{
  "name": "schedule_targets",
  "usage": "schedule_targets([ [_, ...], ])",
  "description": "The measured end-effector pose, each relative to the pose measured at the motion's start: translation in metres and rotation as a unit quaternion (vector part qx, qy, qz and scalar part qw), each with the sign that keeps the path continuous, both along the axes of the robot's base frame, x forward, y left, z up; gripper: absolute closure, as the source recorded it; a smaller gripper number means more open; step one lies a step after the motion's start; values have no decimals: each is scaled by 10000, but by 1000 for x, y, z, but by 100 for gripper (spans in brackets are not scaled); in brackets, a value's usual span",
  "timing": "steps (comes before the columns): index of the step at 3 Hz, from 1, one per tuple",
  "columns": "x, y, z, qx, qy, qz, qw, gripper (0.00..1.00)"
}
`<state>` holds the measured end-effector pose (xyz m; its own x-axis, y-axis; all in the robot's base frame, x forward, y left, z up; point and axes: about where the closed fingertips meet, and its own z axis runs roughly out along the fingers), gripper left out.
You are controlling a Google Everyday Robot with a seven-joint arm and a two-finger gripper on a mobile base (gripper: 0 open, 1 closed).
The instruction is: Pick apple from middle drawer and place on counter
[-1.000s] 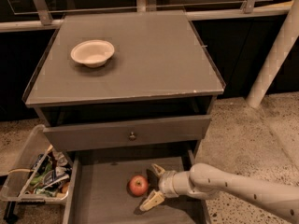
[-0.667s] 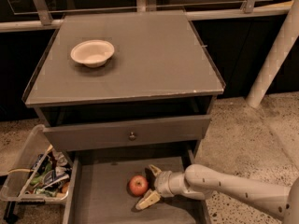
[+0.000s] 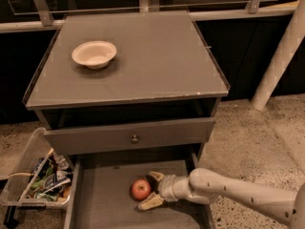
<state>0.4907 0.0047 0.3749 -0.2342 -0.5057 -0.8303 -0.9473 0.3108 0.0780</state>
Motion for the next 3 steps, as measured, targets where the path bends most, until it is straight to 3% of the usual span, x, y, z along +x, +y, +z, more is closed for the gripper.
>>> schedule_targets([
  [3, 0, 0, 0, 0, 0, 1, 10000, 88],
])
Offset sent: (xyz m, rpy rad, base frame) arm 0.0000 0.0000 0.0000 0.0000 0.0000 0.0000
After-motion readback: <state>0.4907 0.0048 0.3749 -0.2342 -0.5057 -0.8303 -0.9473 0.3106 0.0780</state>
